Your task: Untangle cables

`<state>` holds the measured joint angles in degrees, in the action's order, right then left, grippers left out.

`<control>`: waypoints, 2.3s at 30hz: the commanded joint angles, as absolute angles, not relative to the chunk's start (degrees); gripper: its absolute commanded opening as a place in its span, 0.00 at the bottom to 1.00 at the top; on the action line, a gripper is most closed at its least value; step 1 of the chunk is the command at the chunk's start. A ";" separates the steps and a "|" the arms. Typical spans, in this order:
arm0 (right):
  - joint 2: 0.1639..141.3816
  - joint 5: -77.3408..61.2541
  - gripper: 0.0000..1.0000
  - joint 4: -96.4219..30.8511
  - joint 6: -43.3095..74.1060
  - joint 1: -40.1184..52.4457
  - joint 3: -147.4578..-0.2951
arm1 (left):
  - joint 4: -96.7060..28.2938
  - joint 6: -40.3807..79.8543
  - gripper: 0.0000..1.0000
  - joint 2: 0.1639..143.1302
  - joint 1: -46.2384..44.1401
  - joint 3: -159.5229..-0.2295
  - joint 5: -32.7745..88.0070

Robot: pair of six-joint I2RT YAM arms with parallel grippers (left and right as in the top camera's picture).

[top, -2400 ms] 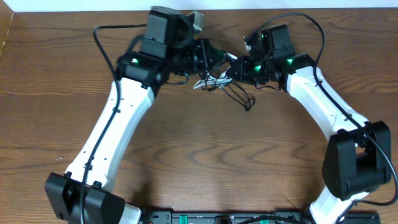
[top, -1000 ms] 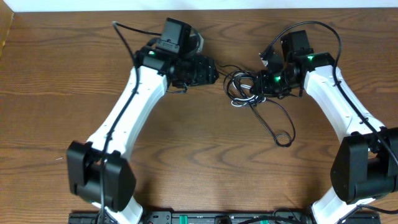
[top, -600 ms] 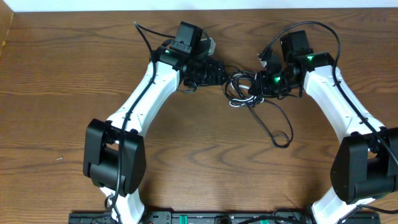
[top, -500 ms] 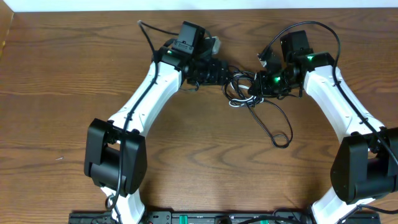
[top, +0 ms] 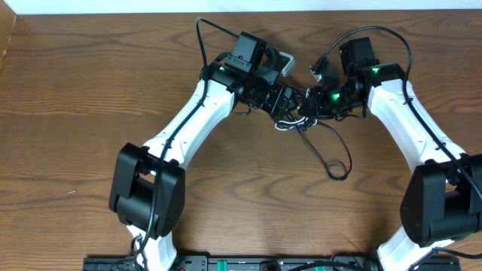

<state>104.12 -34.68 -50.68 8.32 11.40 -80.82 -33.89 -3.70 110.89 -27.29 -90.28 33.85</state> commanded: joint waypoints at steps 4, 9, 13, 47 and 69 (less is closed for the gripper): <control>103.44 -37.34 0.01 -52.16 6.00 11.66 -80.88 | -33.28 -5.28 0.48 113.47 -27.31 -89.67 26.24; 102.13 -37.23 0.01 -52.27 4.99 10.31 -80.88 | -33.30 -1.37 0.08 113.65 -27.29 -89.67 19.51; 98.94 -36.51 0.01 -52.47 3.99 7.14 -80.88 | -33.76 6.39 0.07 113.65 -26.57 -89.67 10.94; 99.29 -32.47 0.80 -55.79 -5.45 -3.62 -85.41 | -36.73 16.93 0.07 77.23 -24.01 -89.69 13.34; 98.61 -44.14 0.81 -39.46 -7.73 12.67 -91.07 | -30.94 28.25 0.08 79.37 -24.01 -89.71 23.22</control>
<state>98.83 -42.83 -40.60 -6.96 10.61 -90.17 -31.81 26.00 79.83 -24.36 -89.58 20.82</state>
